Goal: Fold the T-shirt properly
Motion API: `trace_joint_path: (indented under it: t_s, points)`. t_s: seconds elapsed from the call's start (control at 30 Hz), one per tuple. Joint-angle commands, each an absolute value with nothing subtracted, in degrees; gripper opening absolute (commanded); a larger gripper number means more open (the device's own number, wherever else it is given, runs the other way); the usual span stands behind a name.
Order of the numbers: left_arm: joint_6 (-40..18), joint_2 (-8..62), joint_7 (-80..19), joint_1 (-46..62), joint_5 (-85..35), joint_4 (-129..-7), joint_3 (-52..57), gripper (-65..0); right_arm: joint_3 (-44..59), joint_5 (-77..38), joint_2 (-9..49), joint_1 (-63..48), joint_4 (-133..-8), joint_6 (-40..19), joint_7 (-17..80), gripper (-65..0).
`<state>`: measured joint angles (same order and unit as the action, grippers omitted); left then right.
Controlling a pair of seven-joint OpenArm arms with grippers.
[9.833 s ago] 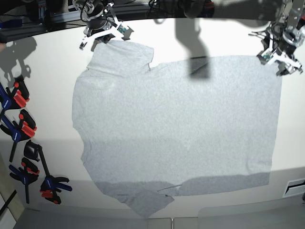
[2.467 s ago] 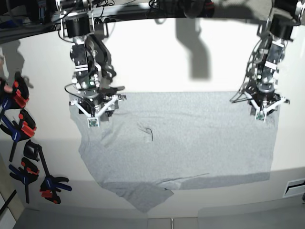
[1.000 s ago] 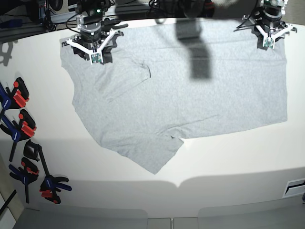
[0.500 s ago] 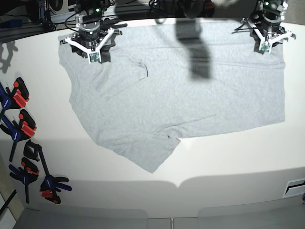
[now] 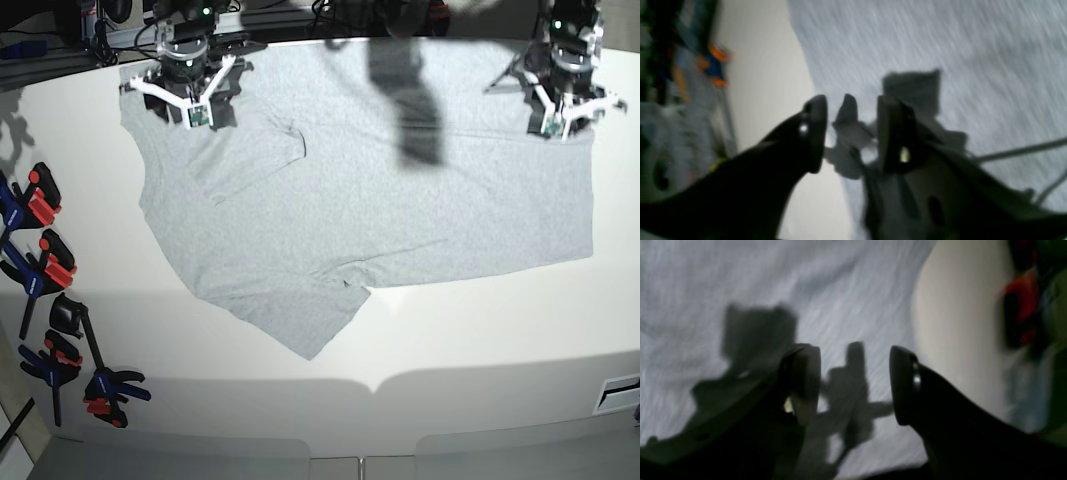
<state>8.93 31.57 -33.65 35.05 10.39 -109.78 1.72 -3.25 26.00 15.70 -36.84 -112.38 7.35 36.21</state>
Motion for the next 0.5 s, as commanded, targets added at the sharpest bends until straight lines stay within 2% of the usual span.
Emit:
trace_joint_path:
  t_s: [0.0, 0.13, 0.27, 0.4, 0.47]
  points:
    - [9.7, 32.2, -34.4, 34.0, 12.6, -110.8, 2.2, -37.5, -3.0, 28.1, 16.0, -36.7, -113.8, 7.6, 34.2, -34.0]
    - [9.5, 32.4, -41.9, 27.5, 13.4, -110.7, 2.2, -36.6, -3.0, 30.3, 16.0, -34.8, -113.9, 7.6, 37.0, -34.0]
    - [6.4, 35.1, -42.5, 18.2, 7.0, -108.5, 2.3, -36.6, -3.1, 29.6, 16.0, -31.5, -113.9, 7.5, 42.8, -34.0]
    - [6.0, 40.4, -41.5, 7.5, -2.0, -100.3, 3.1, -36.6, -3.0, 29.6, 16.0, -29.3, -113.9, 7.5, 42.3, -34.0]
    - [2.5, 41.9, -40.1, 1.5, -8.0, -93.4, 3.3, -36.6, -3.0, 29.6, 16.0, -28.4, -113.9, 7.5, 42.3, -34.0]
